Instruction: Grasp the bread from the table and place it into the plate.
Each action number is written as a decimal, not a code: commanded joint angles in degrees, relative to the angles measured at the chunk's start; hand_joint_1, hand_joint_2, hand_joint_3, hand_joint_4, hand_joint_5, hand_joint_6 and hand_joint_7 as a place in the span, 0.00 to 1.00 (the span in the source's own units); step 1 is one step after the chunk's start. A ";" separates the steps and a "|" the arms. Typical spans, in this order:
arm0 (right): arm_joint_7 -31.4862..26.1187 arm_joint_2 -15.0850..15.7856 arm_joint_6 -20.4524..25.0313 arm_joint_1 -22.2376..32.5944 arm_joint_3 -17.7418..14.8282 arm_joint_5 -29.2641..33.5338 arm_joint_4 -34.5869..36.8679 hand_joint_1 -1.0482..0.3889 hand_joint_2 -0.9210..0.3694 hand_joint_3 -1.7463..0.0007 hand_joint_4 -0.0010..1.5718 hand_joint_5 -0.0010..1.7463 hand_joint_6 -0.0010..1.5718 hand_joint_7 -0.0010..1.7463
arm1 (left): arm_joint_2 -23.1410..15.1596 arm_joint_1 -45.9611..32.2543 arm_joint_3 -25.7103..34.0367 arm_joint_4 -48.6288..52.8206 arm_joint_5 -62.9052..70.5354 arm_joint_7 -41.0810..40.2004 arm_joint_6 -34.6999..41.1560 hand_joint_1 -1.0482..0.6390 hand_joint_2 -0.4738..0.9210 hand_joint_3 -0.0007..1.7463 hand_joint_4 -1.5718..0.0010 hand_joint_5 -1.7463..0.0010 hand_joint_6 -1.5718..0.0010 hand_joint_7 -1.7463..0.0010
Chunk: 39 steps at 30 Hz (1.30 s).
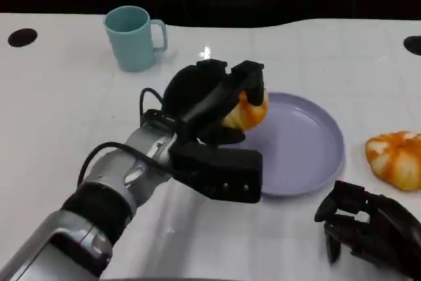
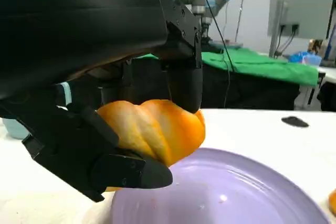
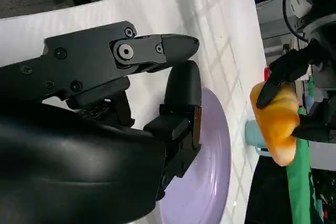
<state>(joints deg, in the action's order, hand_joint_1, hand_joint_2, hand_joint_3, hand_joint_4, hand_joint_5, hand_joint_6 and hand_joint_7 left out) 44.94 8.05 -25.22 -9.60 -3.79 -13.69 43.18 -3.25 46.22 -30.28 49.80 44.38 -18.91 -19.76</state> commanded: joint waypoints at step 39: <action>0.04 0.78 2.17 2.85 0.19 0.10 -2.06 0.37 0.00 0.85 0.44 1.00 0.42 0.80 | 9.92 10.53 -7.70 16.22 0.72 10.12 6.31 0.16 1.00 0.30 1.00 0.77 1.00 0.80</action>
<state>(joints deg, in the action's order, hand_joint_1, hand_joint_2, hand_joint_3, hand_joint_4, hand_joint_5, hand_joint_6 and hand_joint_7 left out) 44.49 8.09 -24.10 -8.06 -3.52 -13.48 40.13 7.27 55.06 -37.50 66.69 44.62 -9.58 -14.16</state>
